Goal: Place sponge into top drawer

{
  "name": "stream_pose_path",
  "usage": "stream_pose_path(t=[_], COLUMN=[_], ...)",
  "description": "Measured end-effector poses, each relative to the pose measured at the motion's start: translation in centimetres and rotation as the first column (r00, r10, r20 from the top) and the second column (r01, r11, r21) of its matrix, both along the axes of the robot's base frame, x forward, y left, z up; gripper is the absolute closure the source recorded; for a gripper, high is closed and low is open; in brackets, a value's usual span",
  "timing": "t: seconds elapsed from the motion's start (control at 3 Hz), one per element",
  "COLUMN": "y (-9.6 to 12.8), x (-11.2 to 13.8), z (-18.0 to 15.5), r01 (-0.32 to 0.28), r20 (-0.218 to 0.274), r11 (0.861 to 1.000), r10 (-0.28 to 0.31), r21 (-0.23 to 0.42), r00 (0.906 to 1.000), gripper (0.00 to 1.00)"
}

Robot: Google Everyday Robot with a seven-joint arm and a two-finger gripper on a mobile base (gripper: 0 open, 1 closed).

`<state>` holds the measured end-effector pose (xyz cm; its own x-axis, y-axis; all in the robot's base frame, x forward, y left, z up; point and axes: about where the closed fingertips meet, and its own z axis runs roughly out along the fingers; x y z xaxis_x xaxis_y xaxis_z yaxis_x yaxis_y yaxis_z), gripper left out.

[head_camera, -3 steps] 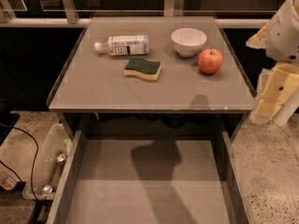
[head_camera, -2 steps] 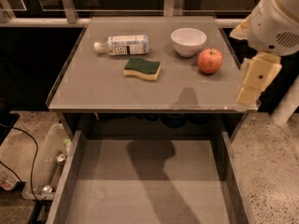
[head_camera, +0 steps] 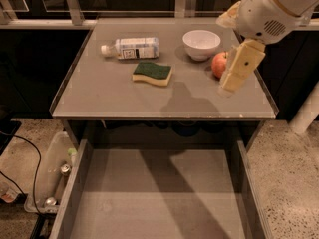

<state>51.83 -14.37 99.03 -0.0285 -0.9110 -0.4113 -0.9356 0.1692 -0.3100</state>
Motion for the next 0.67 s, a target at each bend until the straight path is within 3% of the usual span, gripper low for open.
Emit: stream_pose_path(t=[0.67], y=[0.83], x=[-0.04], z=[0.00], r01=[-0.027], r20=[0.002], r11=[0.999], r10=[0.027], r21=[0.024], r00=[0.9996], gripper=[0.00])
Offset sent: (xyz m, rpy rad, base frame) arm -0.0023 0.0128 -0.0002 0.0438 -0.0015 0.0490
